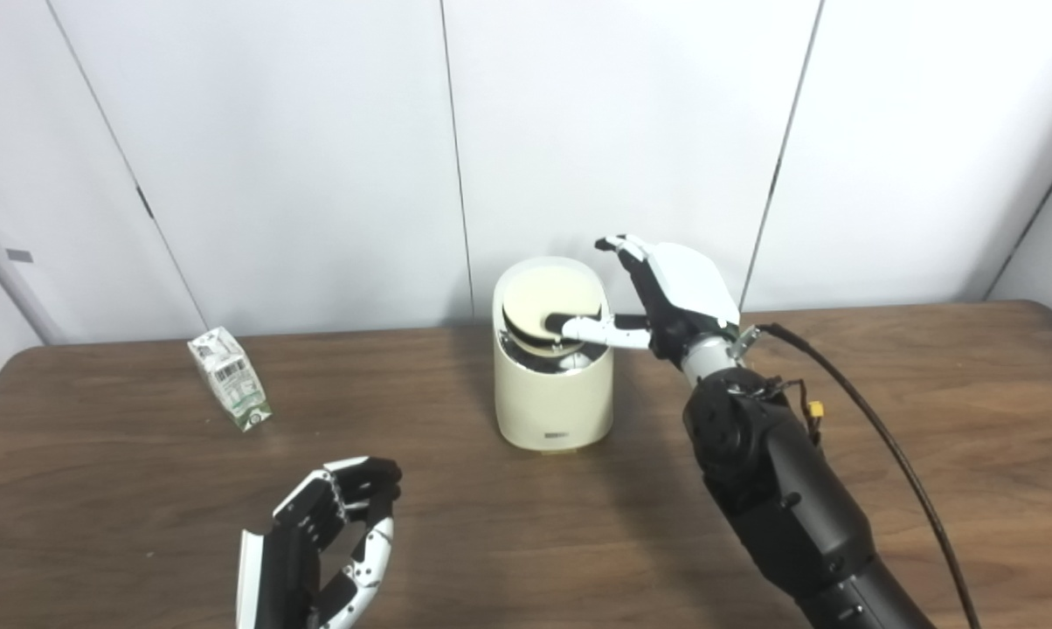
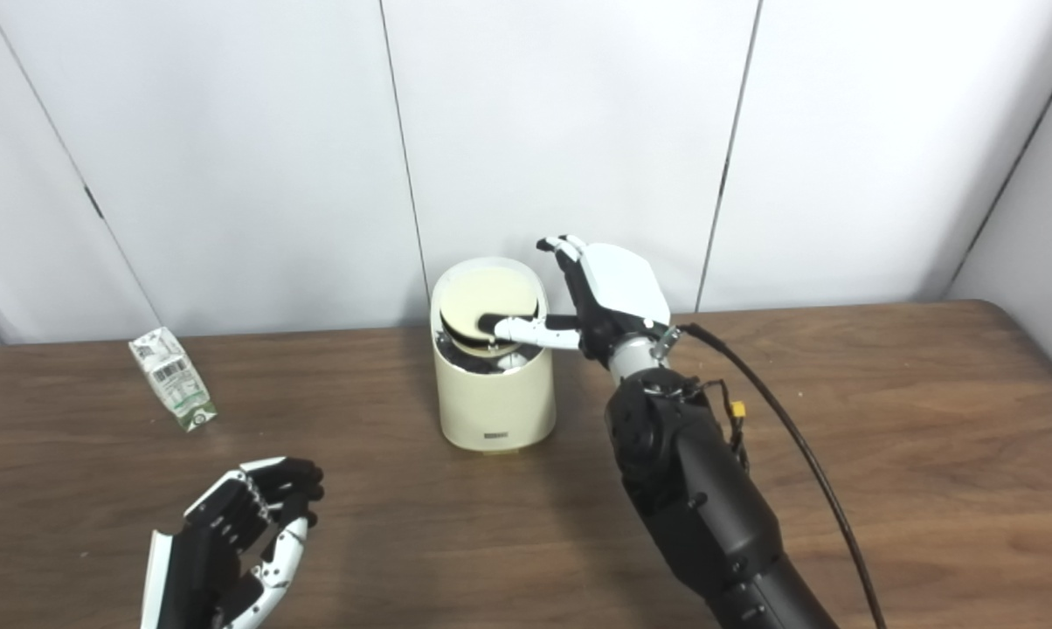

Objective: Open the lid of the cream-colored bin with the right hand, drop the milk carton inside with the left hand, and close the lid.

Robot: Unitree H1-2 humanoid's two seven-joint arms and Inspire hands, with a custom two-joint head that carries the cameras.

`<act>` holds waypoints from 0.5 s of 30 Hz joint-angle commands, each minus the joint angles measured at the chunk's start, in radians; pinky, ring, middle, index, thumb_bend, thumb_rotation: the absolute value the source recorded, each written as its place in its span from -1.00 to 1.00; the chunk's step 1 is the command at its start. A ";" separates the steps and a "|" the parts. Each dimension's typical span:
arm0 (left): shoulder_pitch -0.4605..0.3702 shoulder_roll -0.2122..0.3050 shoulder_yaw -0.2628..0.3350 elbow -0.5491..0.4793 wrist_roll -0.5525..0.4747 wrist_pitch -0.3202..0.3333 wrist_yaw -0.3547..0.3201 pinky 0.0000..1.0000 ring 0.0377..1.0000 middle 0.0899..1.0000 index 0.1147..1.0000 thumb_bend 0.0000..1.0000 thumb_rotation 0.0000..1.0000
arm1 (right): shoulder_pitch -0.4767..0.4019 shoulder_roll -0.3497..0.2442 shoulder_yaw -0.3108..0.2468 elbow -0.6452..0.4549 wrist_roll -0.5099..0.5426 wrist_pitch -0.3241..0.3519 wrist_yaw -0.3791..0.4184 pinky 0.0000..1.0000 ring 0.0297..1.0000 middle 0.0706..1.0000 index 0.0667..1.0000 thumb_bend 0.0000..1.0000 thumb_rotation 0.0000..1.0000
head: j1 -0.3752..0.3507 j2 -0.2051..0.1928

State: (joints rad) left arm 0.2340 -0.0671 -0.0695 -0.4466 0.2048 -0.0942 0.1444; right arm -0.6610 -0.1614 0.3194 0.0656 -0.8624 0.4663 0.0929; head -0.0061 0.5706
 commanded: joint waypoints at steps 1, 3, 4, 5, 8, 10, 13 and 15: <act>0.043 -0.011 0.000 -0.027 0.012 -0.011 -0.001 0.02 0.17 0.18 0.14 -0.56 -0.88 | -0.052 0.010 -0.016 -0.050 -0.009 0.001 -0.002 0.77 0.85 0.85 0.76 0.80 0.85 | -0.001 0.000; 0.043 -0.011 0.001 -0.028 0.015 -0.009 0.000 0.03 0.18 0.19 0.15 -0.56 -0.88 | -0.045 0.013 -0.023 -0.076 -0.011 0.001 -0.003 0.77 0.85 0.85 0.75 0.83 0.87 | -0.002 0.000; 0.044 -0.010 0.000 -0.027 0.017 -0.011 0.000 0.03 0.18 0.19 0.15 -0.56 -0.90 | -0.042 0.014 -0.028 -0.093 -0.011 0.001 -0.005 0.76 0.84 0.84 0.74 0.86 0.88 | -0.002 -0.001; 0.044 -0.009 0.000 -0.027 0.019 -0.013 -0.001 0.03 0.18 0.19 0.15 -0.57 -0.91 | -0.036 0.017 -0.036 -0.112 -0.004 0.000 -0.009 0.76 0.84 0.83 0.74 0.88 0.88 | -0.002 -0.001; 0.043 -0.005 0.001 -0.021 0.017 -0.024 -0.001 0.02 0.17 0.18 0.15 -0.57 -0.94 | -0.010 0.031 -0.072 -0.197 0.025 -0.002 -0.010 0.75 0.85 0.85 0.74 0.92 0.80 | -0.003 -0.001; 0.043 -0.004 0.001 -0.020 0.012 -0.024 -0.003 0.02 0.17 0.18 0.15 -0.57 -0.95 | 0.007 0.039 -0.090 -0.245 0.031 -0.004 -0.008 0.70 0.85 0.87 0.76 0.94 0.78 | -0.003 -0.001; 0.041 -0.003 0.002 -0.018 0.007 -0.027 -0.003 0.02 0.17 0.18 0.14 -0.57 -0.96 | 0.044 0.042 -0.108 -0.340 0.026 -0.005 -0.002 0.62 0.82 0.84 0.75 0.96 0.78 | -0.002 -0.001; 0.039 -0.004 0.003 -0.016 0.007 -0.028 -0.002 0.01 0.17 0.18 0.14 -0.57 -0.96 | 0.087 0.047 -0.122 -0.411 0.036 -0.009 -0.002 0.61 0.83 0.84 0.75 0.96 0.79 | -0.002 -0.001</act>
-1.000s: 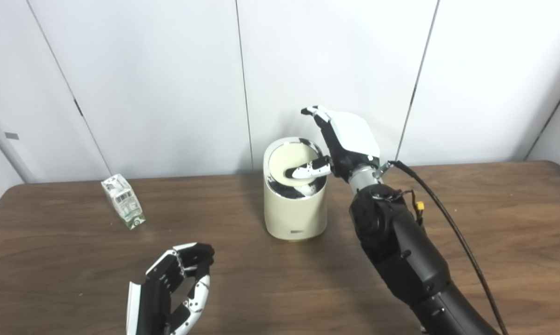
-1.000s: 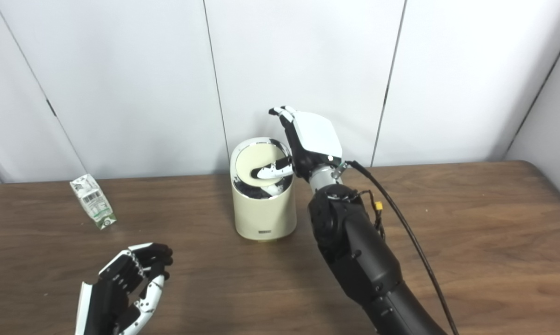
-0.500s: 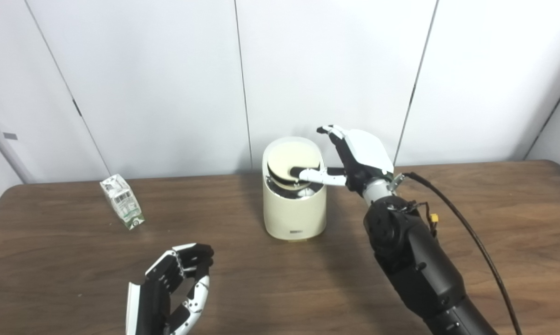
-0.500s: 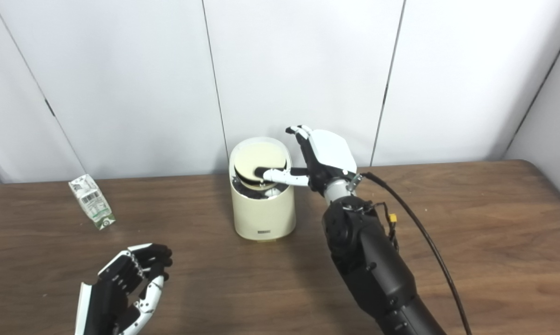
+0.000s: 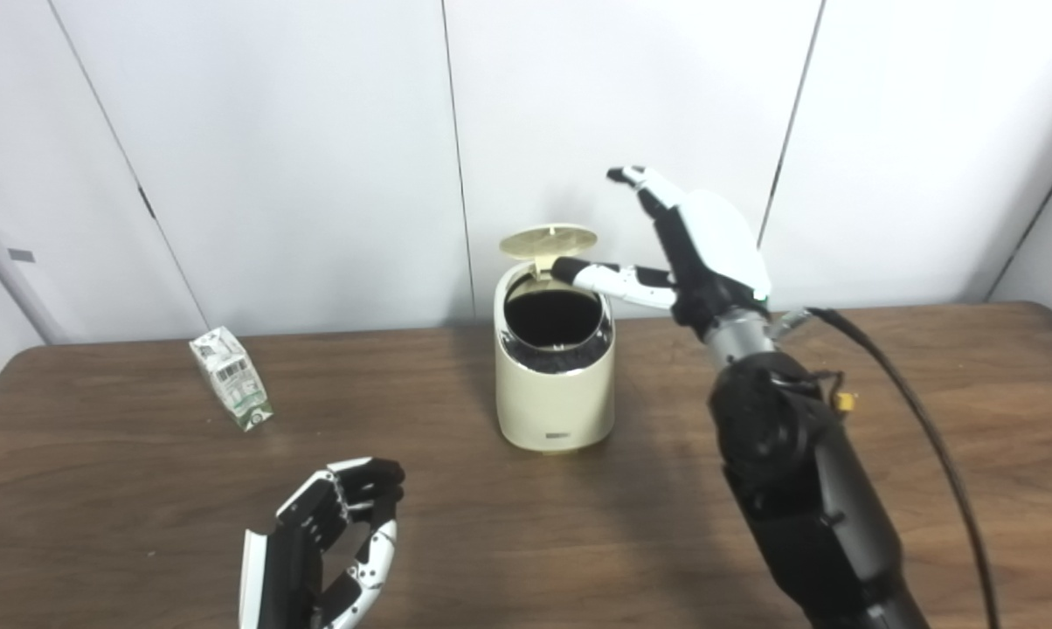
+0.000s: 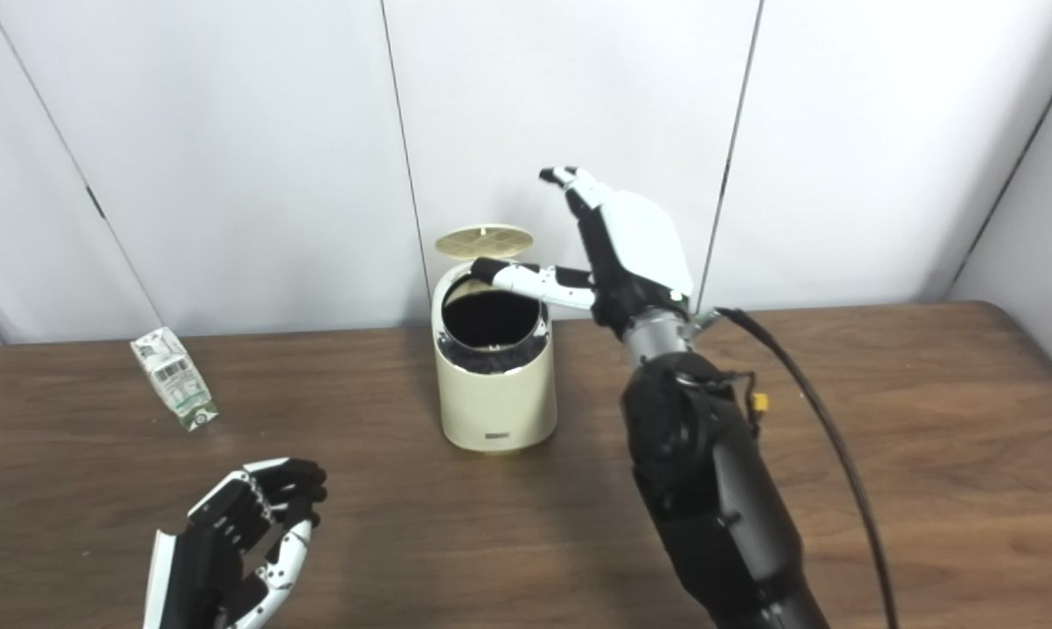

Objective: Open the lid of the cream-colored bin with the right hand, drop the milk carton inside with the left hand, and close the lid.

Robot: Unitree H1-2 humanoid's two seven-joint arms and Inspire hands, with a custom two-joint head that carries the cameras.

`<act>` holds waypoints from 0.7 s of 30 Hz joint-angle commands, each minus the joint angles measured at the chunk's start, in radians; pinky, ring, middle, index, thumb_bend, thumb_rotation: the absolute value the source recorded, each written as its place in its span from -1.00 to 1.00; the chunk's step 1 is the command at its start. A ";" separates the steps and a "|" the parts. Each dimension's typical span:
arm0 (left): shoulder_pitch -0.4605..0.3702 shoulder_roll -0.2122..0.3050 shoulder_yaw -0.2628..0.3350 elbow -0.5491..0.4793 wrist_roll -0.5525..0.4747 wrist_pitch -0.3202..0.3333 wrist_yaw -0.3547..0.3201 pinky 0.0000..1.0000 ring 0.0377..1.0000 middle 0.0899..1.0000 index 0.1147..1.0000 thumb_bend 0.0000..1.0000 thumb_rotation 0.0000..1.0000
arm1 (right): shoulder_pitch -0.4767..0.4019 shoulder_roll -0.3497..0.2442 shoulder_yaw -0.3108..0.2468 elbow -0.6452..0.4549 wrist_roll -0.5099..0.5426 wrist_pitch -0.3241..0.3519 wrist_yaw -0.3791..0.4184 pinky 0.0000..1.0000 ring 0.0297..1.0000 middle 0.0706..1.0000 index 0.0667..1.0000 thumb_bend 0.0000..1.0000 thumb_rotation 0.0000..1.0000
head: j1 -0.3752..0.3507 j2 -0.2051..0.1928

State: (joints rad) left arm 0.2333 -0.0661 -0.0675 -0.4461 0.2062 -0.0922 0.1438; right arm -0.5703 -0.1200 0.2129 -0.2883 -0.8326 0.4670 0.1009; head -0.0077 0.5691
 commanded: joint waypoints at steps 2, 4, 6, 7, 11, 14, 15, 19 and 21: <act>0.038 -0.003 0.002 -0.012 0.000 -0.032 -0.003 0.01 0.17 0.18 0.14 -0.57 -0.96 | 0.053 0.012 -0.032 -0.124 0.029 -0.024 -0.017 0.59 0.82 0.86 0.77 0.95 0.82 | 0.002 -0.004; 0.036 -0.002 0.003 -0.009 -0.006 -0.031 -0.004 0.02 0.18 0.18 0.14 -0.56 -0.95 | 0.110 0.013 -0.045 -0.181 0.051 -0.035 -0.016 0.58 0.83 0.88 0.80 0.93 0.80 | 0.004 -0.005; 0.035 -0.003 0.003 -0.006 -0.007 -0.032 -0.004 0.02 0.18 0.19 0.15 -0.55 -0.94 | 0.166 0.009 -0.054 -0.226 0.063 -0.050 -0.017 0.60 0.83 0.87 0.82 0.89 0.78 | 0.007 -0.005; 0.034 -0.002 0.004 -0.004 -0.004 -0.034 -0.003 0.02 0.18 0.19 0.15 -0.55 -0.94 | 0.217 0.005 -0.064 -0.243 0.097 -0.096 -0.041 0.59 0.82 0.86 0.81 0.83 0.77 | 0.012 -0.007; 0.031 -0.005 0.011 -0.004 0.007 -0.030 0.005 0.02 0.18 0.19 0.14 -0.55 -0.93 | 0.383 -0.009 -0.093 -0.246 0.193 -0.323 -0.171 0.48 0.72 0.77 0.72 0.18 0.65 | 0.012 -0.008; 0.028 -0.009 0.018 0.000 0.009 -0.035 0.013 0.00 0.17 0.18 0.13 -0.55 -0.87 | 0.502 -0.001 -0.112 -0.228 0.237 -0.490 -0.282 0.31 0.56 0.60 0.55 -0.41 0.29 | 0.014 -0.014; 0.028 -0.011 0.020 0.001 0.006 -0.036 0.014 0.00 0.17 0.18 0.13 -0.55 -0.85 | 0.529 0.004 -0.117 -0.221 0.250 -0.527 -0.306 0.26 0.50 0.53 0.49 -0.51 0.15 | 0.015 -0.016; 0.026 -0.008 0.025 0.008 -0.009 -0.041 0.010 0.01 0.18 0.19 0.13 -0.56 -0.87 | 0.642 0.021 -0.140 -0.204 0.350 -0.646 -0.348 0.13 0.37 0.41 0.39 -0.58 -0.08 | 0.020 -0.025; 0.025 -0.007 0.028 0.011 -0.007 -0.047 0.010 0.01 0.18 0.19 0.13 -0.55 -0.87 | 0.684 0.030 -0.151 -0.198 0.390 -0.692 -0.358 0.08 0.31 0.37 0.34 -0.56 -0.18 | 0.020 -0.025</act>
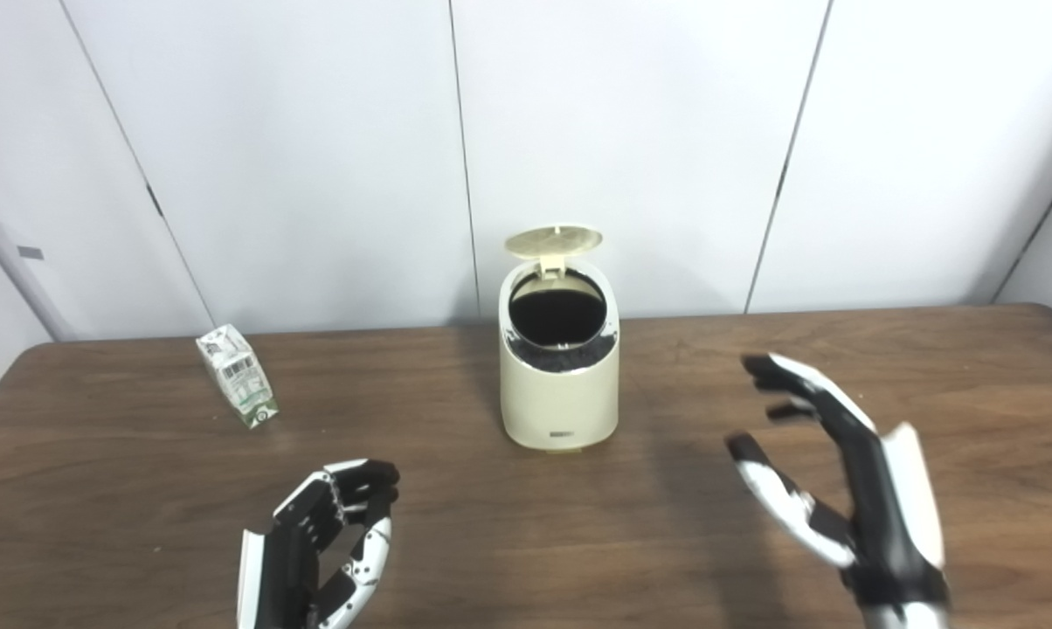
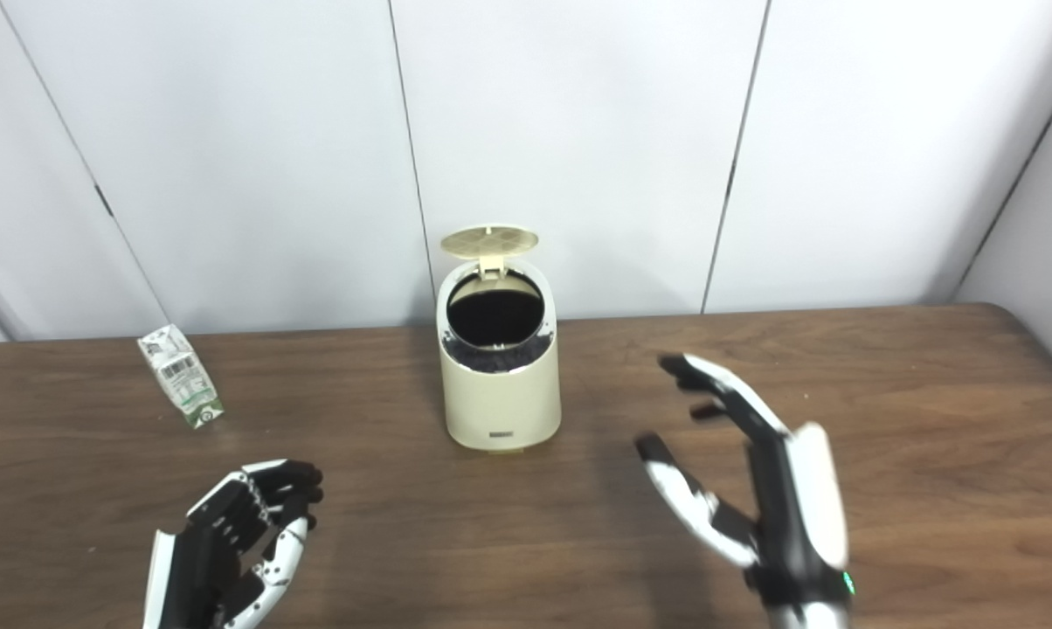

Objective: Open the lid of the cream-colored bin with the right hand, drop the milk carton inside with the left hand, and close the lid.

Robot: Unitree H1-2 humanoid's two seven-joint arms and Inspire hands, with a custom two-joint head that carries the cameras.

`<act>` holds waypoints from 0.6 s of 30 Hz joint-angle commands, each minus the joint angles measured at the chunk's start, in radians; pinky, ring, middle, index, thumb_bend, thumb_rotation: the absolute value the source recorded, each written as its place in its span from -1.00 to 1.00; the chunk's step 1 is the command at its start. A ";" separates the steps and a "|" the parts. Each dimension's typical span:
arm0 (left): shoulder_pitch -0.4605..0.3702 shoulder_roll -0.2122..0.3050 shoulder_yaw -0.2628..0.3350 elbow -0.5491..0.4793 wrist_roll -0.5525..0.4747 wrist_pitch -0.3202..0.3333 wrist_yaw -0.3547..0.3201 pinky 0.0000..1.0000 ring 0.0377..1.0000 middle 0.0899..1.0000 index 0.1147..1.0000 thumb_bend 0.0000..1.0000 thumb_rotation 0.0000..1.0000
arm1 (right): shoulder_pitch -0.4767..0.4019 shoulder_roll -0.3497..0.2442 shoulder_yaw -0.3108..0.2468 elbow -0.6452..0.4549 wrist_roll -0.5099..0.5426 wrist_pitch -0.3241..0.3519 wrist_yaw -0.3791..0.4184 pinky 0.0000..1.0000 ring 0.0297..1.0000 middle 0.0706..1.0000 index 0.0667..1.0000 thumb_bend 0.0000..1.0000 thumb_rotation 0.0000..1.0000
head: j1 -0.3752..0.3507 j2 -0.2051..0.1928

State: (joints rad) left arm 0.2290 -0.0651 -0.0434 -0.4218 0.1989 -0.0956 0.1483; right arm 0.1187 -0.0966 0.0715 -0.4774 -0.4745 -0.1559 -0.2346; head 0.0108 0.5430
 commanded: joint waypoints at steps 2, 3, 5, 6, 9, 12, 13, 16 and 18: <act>0.028 -0.006 0.007 -0.011 0.002 -0.047 0.007 0.00 0.18 0.19 0.14 -0.55 -0.88 | 0.031 0.013 -0.017 -0.006 0.066 -0.100 -0.020 0.09 0.30 0.36 0.31 -0.55 -0.33 | -0.002 0.002; 0.028 -0.006 0.008 -0.011 0.003 -0.048 0.007 0.00 0.18 0.19 0.14 -0.55 -0.89 | 0.047 0.014 -0.021 -0.006 0.075 -0.109 -0.017 0.09 0.30 0.35 0.31 -0.55 -0.36 | -0.006 0.003; 0.026 -0.006 0.011 -0.006 0.001 -0.056 0.009 0.00 0.17 0.19 0.13 -0.56 -0.93 | 0.068 0.013 -0.029 -0.002 0.067 -0.125 -0.013 0.07 0.28 0.32 0.29 -0.59 -0.41 | -0.010 0.002; 0.026 -0.008 0.013 -0.004 0.001 -0.056 0.010 0.00 0.17 0.18 0.13 -0.56 -0.95 | 0.072 0.012 -0.035 0.010 0.055 -0.138 -0.016 0.06 0.27 0.31 0.28 -0.60 -0.41 | -0.014 -0.001; 0.021 -0.004 0.016 0.018 -0.014 -0.087 0.011 0.00 0.17 0.18 0.12 -0.54 -0.96 | 0.071 0.015 -0.048 0.050 0.048 -0.167 -0.022 0.02 0.25 0.27 0.25 -0.64 -0.43 | -0.002 -0.019; 0.011 -0.002 0.026 0.020 -0.008 -0.123 0.018 -0.05 0.12 0.14 0.08 -0.19 -0.99 | 0.066 0.015 -0.064 0.086 0.059 -0.184 -0.024 0.07 0.27 0.30 0.23 -0.57 -0.40 | 0.021 -0.036; 0.004 0.000 0.033 -0.001 -0.001 -0.129 0.019 -0.08 0.08 0.11 -0.03 -0.10 -0.95 | 0.062 0.015 -0.072 0.099 0.060 -0.192 -0.030 0.06 0.26 0.29 0.23 -0.56 -0.40 | 0.028 -0.039; -0.047 0.031 0.069 -0.058 0.035 -0.166 0.024 -0.10 0.02 0.02 -0.14 0.00 -0.90 | 0.055 0.010 -0.094 0.123 0.053 -0.202 -0.034 0.04 0.25 0.28 0.23 -0.58 -0.41 | 0.054 -0.048; -0.097 0.078 0.102 -0.078 0.016 -0.160 0.003 -0.12 0.02 0.02 -0.15 0.01 -0.90 | 0.051 0.005 -0.107 0.137 0.055 -0.208 -0.031 0.04 0.26 0.28 0.24 -0.60 -0.32 | 0.086 -0.054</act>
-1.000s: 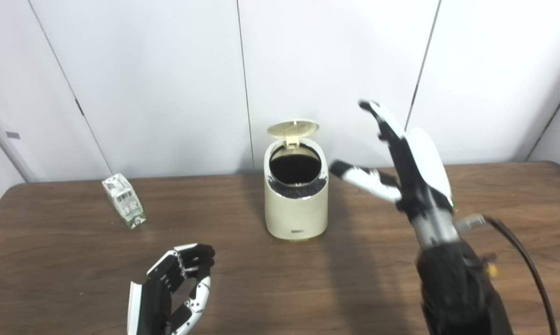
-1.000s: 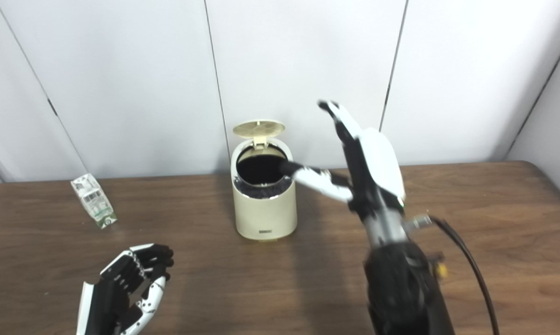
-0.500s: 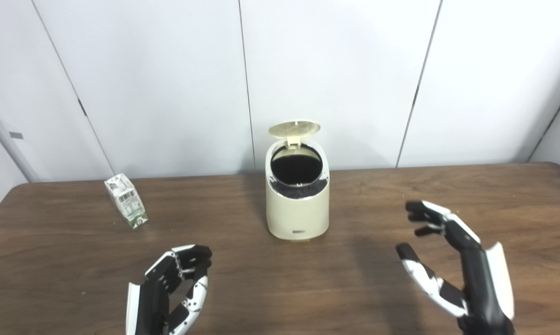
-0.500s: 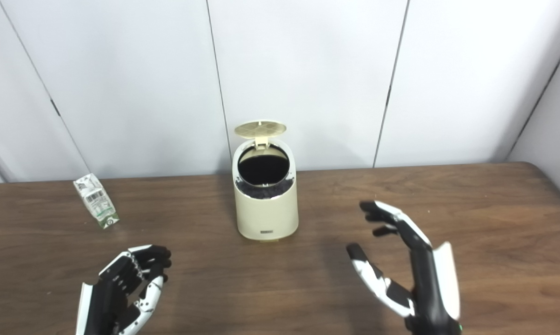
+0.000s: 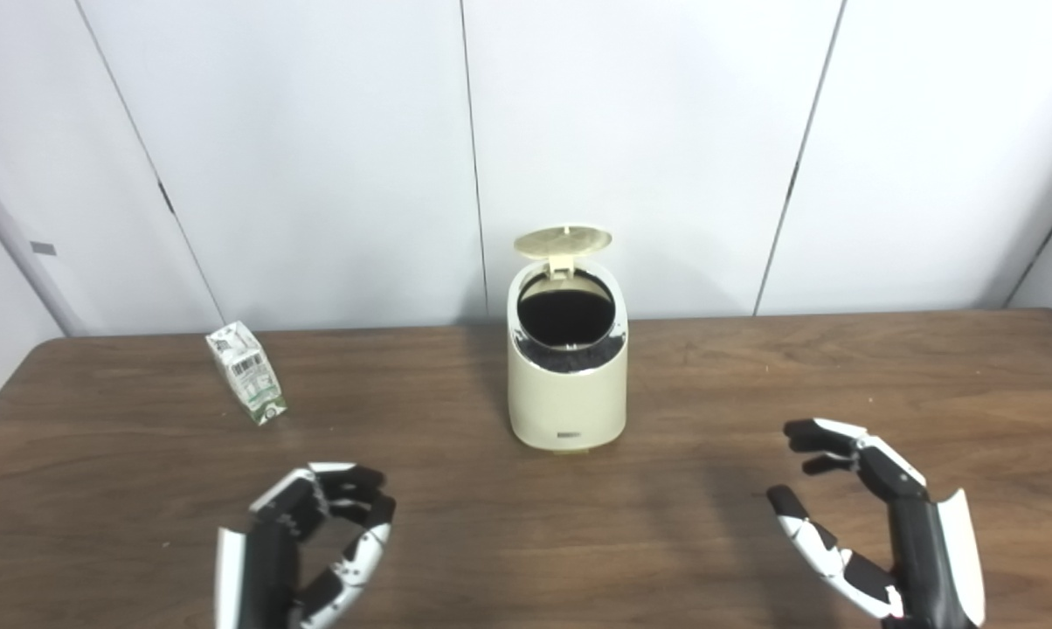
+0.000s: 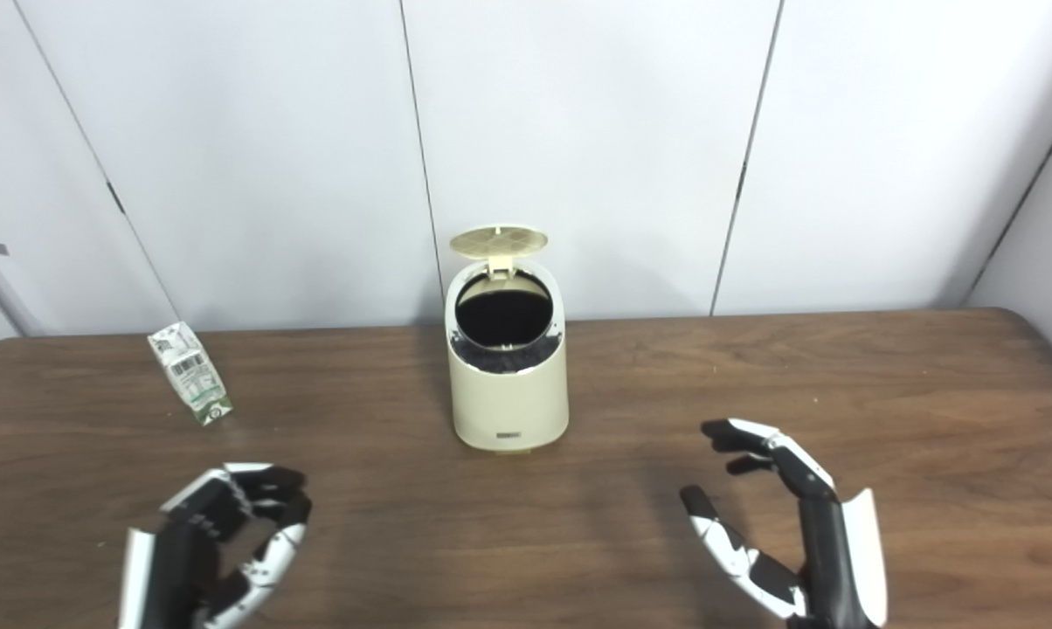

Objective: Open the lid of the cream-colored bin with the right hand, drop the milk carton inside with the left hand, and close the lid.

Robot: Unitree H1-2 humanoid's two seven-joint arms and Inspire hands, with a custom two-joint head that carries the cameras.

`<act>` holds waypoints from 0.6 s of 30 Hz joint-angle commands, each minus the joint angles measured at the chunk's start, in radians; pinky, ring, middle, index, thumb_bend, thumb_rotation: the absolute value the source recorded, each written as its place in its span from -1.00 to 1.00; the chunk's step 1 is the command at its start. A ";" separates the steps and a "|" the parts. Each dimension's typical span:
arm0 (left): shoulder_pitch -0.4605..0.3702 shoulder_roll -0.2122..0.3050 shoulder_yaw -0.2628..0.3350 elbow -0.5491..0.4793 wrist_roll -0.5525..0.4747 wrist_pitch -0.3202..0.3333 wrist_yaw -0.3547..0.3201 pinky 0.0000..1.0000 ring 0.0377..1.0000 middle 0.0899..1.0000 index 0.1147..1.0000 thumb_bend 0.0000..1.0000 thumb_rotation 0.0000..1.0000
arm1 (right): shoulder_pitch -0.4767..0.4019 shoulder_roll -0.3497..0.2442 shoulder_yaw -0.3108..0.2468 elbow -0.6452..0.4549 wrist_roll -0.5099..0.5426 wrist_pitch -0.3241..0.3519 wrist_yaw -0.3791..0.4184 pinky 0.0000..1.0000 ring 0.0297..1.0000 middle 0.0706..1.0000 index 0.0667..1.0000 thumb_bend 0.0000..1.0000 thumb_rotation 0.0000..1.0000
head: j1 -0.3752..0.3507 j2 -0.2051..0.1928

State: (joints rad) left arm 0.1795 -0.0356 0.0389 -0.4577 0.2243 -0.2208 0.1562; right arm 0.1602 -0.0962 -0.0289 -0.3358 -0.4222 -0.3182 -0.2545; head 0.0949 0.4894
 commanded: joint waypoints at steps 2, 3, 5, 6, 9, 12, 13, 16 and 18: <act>-0.099 0.108 0.054 -0.073 -0.059 0.030 -0.046 0.00 0.11 0.15 0.15 0.54 -0.81 | 0.003 -0.004 -0.021 0.017 0.009 -0.053 -0.013 0.04 0.25 0.27 0.23 -0.59 -0.18 | 0.037 -0.007; -0.122 0.131 0.068 -0.084 -0.076 0.062 -0.061 0.04 0.14 0.20 0.24 0.68 -0.78 | -0.002 -0.009 -0.029 0.033 0.020 -0.061 -0.014 0.04 0.25 0.27 0.23 -0.59 -0.14 | 0.067 -0.011; -0.175 0.193 0.116 -0.092 -0.114 0.145 -0.078 0.15 0.27 0.34 0.45 0.84 -0.71 | -0.015 -0.025 -0.047 0.085 0.052 -0.094 -0.019 0.03 0.24 0.27 0.23 -0.56 -0.15 | 0.106 -0.021; -0.197 0.217 0.137 -0.088 -0.129 0.176 -0.082 0.19 0.31 0.38 0.51 0.89 -0.69 | -0.020 -0.033 -0.055 0.108 0.069 -0.109 -0.017 0.03 0.24 0.27 0.23 -0.55 -0.14 | 0.144 -0.028; -0.244 0.267 0.181 -0.060 -0.133 0.259 -0.087 0.21 0.35 0.45 0.61 0.97 -0.51 | -0.027 -0.056 -0.075 0.142 0.125 -0.125 0.006 0.04 0.26 0.29 0.25 -0.55 -0.11 | 0.227 -0.038; -0.271 0.298 0.202 -0.045 -0.115 0.370 -0.097 0.29 0.44 0.58 0.71 0.99 -0.32 | -0.024 -0.069 -0.090 0.154 0.184 -0.108 0.029 0.11 0.31 0.33 0.27 -0.55 0.01 | 0.291 -0.049; -0.280 0.306 0.204 -0.032 -0.111 0.387 -0.100 0.33 0.49 0.63 0.75 0.98 -0.33 | -0.023 -0.077 -0.095 0.162 0.196 -0.107 0.035 0.11 0.32 0.34 0.28 -0.55 0.06 | 0.307 -0.052; -0.307 0.335 0.218 0.025 -0.085 0.413 -0.095 0.49 0.64 0.75 0.84 0.94 -0.26 | -0.031 -0.099 -0.108 0.212 0.253 -0.135 0.048 0.09 0.31 0.34 0.28 -0.54 0.08 | 0.365 -0.065; -0.323 0.349 0.231 0.063 -0.088 0.418 -0.090 0.60 0.74 0.80 0.89 0.91 -0.26 | -0.038 -0.111 -0.113 0.243 0.297 -0.147 0.057 0.10 0.30 0.34 0.29 -0.50 0.02 | 0.391 -0.074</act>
State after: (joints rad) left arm -0.0974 0.2810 0.2503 -0.3873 0.1241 0.2076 0.0564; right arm 0.1371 -0.1829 -0.1250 -0.1271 -0.1360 -0.4076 -0.2037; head 0.4860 0.4143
